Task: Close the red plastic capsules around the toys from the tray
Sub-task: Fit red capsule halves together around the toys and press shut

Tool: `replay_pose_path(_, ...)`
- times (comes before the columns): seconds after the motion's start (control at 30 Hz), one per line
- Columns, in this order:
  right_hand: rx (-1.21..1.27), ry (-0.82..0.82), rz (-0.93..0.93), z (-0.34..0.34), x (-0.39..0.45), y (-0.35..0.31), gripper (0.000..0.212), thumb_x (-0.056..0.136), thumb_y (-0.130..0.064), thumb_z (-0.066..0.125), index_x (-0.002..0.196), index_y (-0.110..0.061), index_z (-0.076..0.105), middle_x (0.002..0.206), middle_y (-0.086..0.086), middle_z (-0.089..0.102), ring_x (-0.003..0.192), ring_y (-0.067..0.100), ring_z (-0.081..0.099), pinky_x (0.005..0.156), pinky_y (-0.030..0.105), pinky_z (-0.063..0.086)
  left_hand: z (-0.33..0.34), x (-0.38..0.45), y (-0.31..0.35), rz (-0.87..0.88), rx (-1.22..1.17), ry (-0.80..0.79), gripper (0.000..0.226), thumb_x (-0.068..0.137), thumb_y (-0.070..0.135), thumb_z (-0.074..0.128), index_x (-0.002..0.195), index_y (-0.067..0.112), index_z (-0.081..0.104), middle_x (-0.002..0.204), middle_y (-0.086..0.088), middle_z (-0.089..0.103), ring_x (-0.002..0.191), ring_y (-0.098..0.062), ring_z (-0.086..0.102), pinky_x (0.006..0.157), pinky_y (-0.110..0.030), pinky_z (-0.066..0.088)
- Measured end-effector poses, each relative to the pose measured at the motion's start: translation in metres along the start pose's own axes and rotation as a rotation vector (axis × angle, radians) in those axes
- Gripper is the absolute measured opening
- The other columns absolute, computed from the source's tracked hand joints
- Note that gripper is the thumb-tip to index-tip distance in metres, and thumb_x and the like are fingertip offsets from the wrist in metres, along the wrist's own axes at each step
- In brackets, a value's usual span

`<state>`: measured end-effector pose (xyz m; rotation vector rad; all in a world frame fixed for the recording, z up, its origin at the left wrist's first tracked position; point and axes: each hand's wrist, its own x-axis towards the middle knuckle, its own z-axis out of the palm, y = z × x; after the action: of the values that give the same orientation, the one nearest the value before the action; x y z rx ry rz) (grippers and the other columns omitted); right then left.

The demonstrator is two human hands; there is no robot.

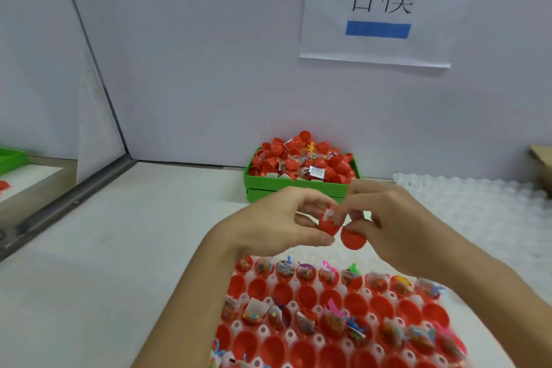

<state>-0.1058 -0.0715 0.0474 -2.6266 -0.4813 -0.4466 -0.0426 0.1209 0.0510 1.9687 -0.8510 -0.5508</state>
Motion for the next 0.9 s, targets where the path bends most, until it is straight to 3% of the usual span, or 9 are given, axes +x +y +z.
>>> replay_pose_path(0.13, 0.086, 0.085, 0.051, -0.012, -0.015, 0.006, 0.036, 0.081, 0.003, 0.073, 0.078, -0.032, 0.074, 0.081, -0.017, 0.058, 0.083, -0.001, 0.056, 0.068, 0.01, 0.043, 0.02, 0.009, 0.011, 0.069, -0.045, 0.079, 0.028, 0.085, 0.007, 0.074, 0.111, 0.016, 0.068, 0.099, -0.004, 0.075, 0.09, -0.015, 0.072, 0.089, -0.03, 0.057)
replay_pose_path(0.27, 0.428, 0.195, 0.254, -0.028, -0.02, 0.021, 0.027, 0.095, -0.004, 0.059, 0.097, -0.029, 0.071, 0.088, -0.007, 0.072, 0.083, 0.007, 0.069, 0.067, 0.023, 0.056, 0.035, 0.018, 0.017, 0.142, -0.065, 0.284, 0.025, 0.078, 0.012, 0.081, 0.097, 0.024, 0.07, 0.087, 0.012, 0.073, 0.08, -0.007, 0.071, 0.077, -0.019, 0.057)
replay_pose_path(0.37, 0.691, 0.087, 0.388, -0.037, -0.024, 0.03, 0.024, 0.1, -0.033, 0.047, 0.112, -0.028, 0.067, 0.097, -0.003, 0.076, 0.088, 0.014, 0.073, 0.073, 0.033, 0.061, 0.046, 0.024, 0.02, 0.175, -0.026, 0.406, 0.027, 0.074, 0.016, 0.084, 0.09, 0.03, 0.069, 0.083, 0.021, 0.07, 0.075, 0.0, 0.068, 0.07, -0.013, 0.054)
replay_pose_path(0.43, 0.758, -0.053, 0.365, -0.04, -0.027, 0.034, 0.036, 0.09, -0.047, 0.053, 0.118, -0.029, 0.066, 0.102, -0.003, 0.075, 0.089, 0.018, 0.074, 0.071, 0.029, 0.059, 0.052, 0.027, 0.021, 0.198, -0.011, 0.445, 0.027, 0.074, 0.016, 0.085, 0.089, 0.032, 0.068, 0.083, 0.023, 0.07, 0.075, 0.001, 0.068, 0.066, -0.01, 0.052)
replay_pose_path(0.5, 0.753, -0.095, 0.301, -0.042, -0.027, 0.036, 0.03, 0.086, -0.041, 0.063, 0.113, -0.029, 0.069, 0.102, -0.001, 0.075, 0.085, 0.02, 0.075, 0.068, 0.024, 0.056, 0.055, 0.029, 0.022, 0.223, -0.008, 0.47, 0.028, 0.074, 0.015, 0.085, 0.09, 0.031, 0.068, 0.084, 0.019, 0.071, 0.075, -0.001, 0.069, 0.066, -0.013, 0.053)
replay_pose_path(0.6, 0.701, 0.007, 0.275, -0.045, -0.025, 0.039, 0.011, 0.088, -0.024, 0.069, 0.097, -0.029, 0.075, 0.091, 0.003, 0.074, 0.076, 0.019, 0.073, 0.065, 0.023, 0.054, 0.06, 0.03, 0.024, 0.259, -0.011, 0.506, 0.03, 0.073, 0.015, 0.085, 0.093, 0.029, 0.068, 0.085, 0.015, 0.072, 0.077, -0.003, 0.07, 0.067, -0.014, 0.055)
replay_pose_path(0.7, 0.687, 0.065, 0.253, -0.047, -0.024, 0.04, 0.012, 0.091, -0.015, 0.068, 0.092, -0.025, 0.075, 0.083, 0.002, 0.074, 0.07, 0.02, 0.072, 0.062, 0.021, 0.053, 0.063, 0.03, 0.027, 0.308, -0.055, 0.518, 0.028, 0.077, 0.015, 0.083, 0.097, 0.028, 0.068, 0.086, 0.013, 0.071, 0.082, -0.005, 0.07, 0.069, -0.013, 0.054)
replay_pose_path(0.9, 0.672, 0.144, 0.241, -0.049, -0.022, 0.029, 0.012, 0.089, -0.017, 0.07, 0.095, -0.026, 0.076, 0.081, -0.008, 0.074, 0.071, 0.012, 0.073, 0.064, 0.015, 0.052, 0.063, 0.027, 0.033, 0.374, -0.054, 0.573, 0.022, 0.082, 0.015, 0.078, 0.097, 0.028, 0.067, 0.086, 0.015, 0.07, 0.083, -0.002, 0.07, 0.069, -0.01, 0.053)
